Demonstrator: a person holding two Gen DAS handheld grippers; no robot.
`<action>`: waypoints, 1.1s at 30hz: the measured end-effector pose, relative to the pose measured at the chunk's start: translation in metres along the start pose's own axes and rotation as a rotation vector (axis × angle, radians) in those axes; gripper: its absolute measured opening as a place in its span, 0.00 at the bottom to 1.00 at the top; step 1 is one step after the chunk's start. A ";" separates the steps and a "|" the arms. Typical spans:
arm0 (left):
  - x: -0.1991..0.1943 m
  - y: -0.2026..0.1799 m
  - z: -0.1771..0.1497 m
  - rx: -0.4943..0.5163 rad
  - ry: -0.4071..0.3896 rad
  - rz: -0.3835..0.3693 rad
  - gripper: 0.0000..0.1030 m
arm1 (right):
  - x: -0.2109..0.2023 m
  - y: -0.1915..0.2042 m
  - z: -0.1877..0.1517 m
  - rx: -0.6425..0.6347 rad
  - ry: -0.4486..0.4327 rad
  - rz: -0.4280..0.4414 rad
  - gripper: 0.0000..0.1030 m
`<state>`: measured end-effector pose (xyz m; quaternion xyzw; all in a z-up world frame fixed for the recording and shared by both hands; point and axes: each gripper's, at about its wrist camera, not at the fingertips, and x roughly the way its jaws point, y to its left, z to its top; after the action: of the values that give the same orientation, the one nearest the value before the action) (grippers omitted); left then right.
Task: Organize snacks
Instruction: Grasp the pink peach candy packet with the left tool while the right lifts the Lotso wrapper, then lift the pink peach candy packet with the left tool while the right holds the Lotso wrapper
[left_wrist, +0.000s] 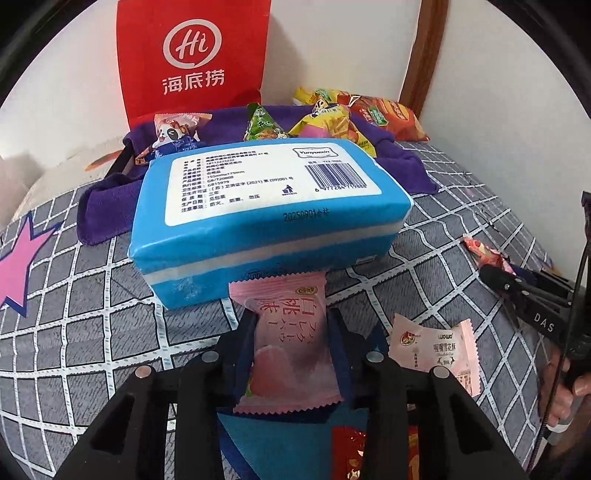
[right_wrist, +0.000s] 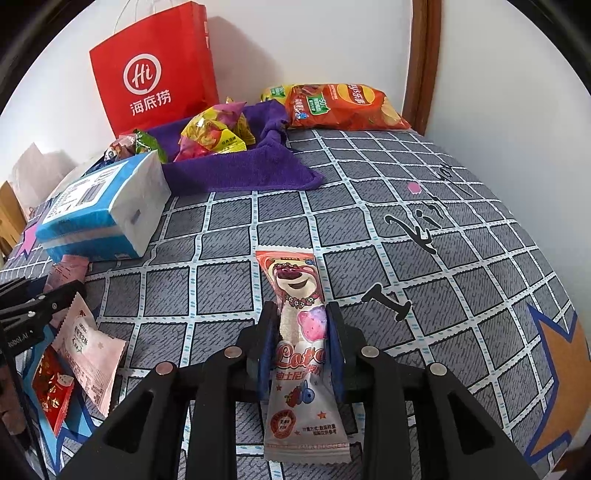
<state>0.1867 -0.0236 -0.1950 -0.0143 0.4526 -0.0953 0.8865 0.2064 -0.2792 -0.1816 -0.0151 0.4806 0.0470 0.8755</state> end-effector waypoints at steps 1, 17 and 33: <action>0.000 0.000 0.000 0.003 0.000 0.004 0.34 | 0.000 0.000 0.000 -0.001 0.001 0.001 0.27; 0.000 0.000 0.000 0.002 0.003 -0.002 0.35 | 0.003 0.000 0.002 -0.021 0.005 0.029 0.39; -0.002 0.006 0.000 -0.044 -0.009 -0.040 0.32 | -0.001 0.000 0.000 -0.007 -0.009 -0.008 0.24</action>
<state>0.1860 -0.0175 -0.1942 -0.0432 0.4500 -0.1032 0.8860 0.2057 -0.2792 -0.1811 -0.0198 0.4765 0.0454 0.8778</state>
